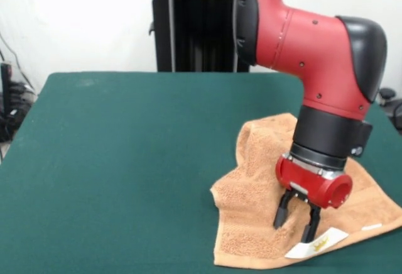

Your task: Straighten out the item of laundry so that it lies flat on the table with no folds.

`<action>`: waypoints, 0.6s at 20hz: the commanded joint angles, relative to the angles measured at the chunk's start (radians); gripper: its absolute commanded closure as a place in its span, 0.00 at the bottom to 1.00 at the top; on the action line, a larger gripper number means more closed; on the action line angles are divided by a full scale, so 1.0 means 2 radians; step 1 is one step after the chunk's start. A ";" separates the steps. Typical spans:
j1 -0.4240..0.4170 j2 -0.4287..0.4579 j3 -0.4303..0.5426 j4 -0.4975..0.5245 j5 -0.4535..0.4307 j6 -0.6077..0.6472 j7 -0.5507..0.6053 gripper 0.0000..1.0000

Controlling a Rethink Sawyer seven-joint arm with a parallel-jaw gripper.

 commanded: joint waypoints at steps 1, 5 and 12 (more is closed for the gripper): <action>-0.018 -0.034 0.111 0.022 -0.020 0.091 0.014 0.00; 0.007 -0.032 0.073 0.018 -0.014 0.114 0.033 0.00; 0.018 -0.071 0.045 0.045 -0.023 0.156 0.034 0.00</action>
